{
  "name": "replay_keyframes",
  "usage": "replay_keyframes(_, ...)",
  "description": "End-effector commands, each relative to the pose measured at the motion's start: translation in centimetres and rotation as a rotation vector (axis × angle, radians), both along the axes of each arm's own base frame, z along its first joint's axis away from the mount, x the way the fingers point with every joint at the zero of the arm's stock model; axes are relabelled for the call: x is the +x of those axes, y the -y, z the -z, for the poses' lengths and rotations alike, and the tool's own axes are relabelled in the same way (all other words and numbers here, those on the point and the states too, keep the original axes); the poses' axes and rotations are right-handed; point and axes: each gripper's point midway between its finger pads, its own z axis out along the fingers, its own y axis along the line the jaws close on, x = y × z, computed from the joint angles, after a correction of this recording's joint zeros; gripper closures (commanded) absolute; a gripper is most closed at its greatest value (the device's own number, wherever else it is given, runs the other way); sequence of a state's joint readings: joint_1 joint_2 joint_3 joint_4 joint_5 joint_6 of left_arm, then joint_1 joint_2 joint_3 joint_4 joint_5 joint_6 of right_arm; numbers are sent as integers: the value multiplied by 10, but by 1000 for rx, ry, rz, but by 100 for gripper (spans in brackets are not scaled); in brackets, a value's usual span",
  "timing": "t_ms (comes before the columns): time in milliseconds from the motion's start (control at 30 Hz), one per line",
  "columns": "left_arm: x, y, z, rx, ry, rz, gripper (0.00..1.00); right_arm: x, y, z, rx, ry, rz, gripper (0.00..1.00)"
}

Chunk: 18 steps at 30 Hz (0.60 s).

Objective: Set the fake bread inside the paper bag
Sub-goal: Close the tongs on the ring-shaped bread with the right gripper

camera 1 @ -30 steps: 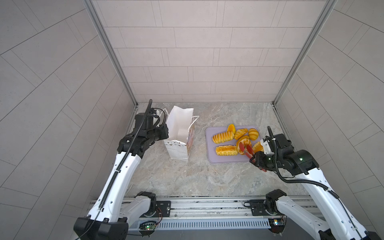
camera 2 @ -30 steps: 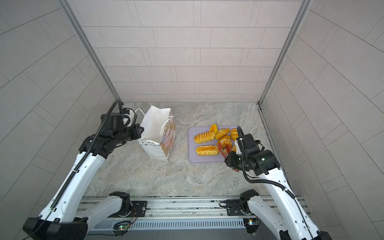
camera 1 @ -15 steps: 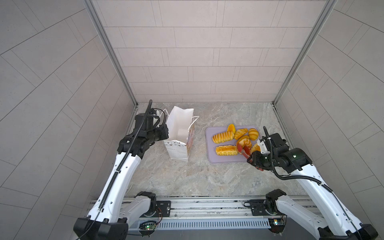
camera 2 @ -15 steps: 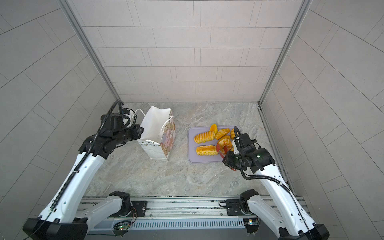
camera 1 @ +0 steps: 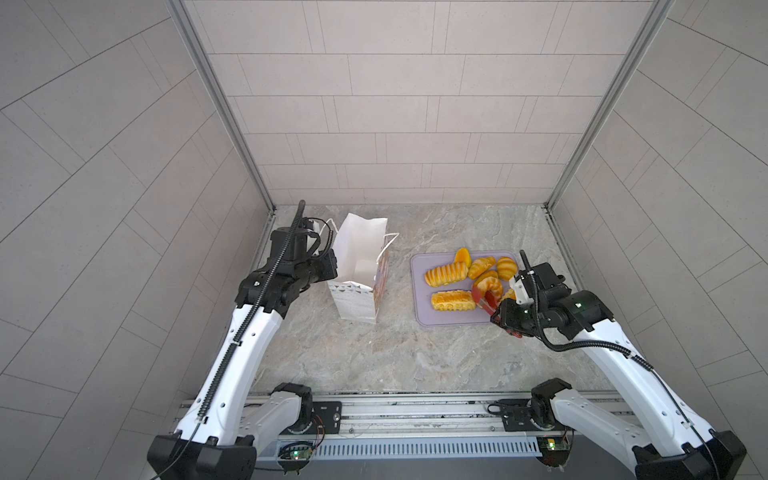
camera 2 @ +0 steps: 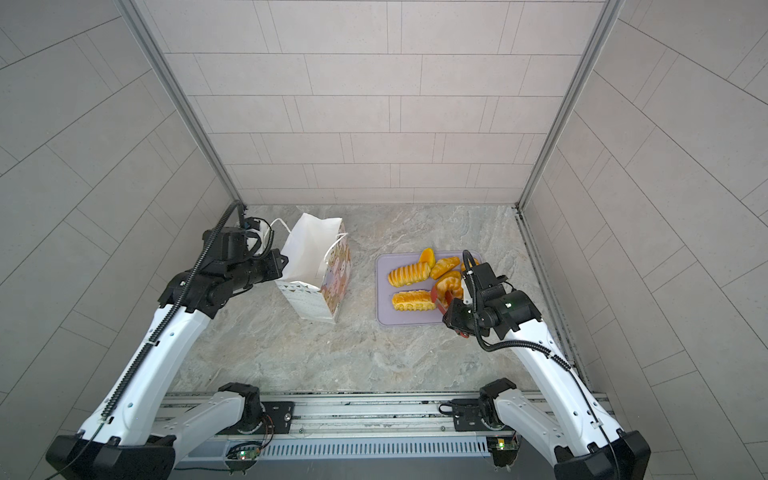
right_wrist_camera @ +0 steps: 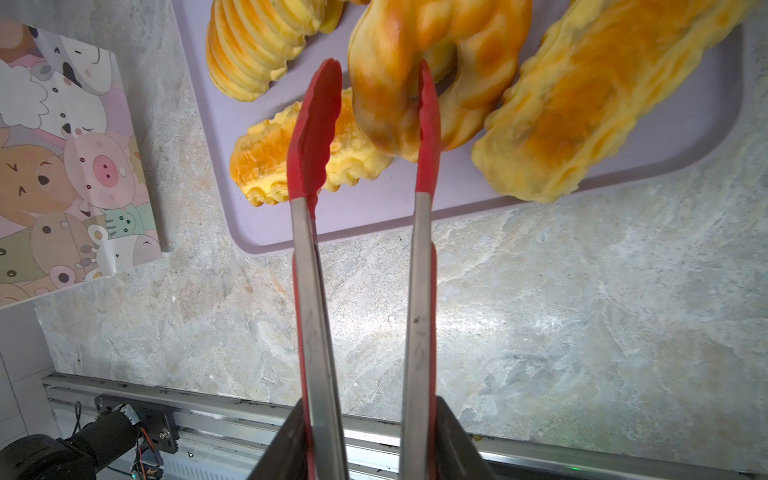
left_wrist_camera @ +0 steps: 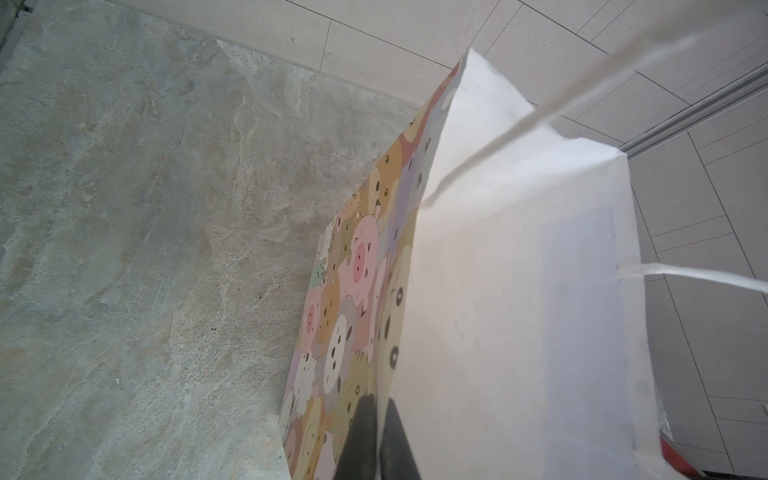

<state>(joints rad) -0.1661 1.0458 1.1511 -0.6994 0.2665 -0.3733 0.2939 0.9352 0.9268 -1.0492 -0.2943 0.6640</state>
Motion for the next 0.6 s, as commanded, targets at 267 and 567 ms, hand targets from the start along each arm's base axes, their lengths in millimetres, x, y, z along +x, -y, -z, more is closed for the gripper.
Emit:
replay_keyframes(267, 0, 1, -7, -7, 39, -1, 100, 11, 6, -14, -39, 75, 12, 66)
replay_keyframes(567, 2, 6, -10, -47, 39, 1, 100, 1, 10, -38, -22, 129, 15, 71)
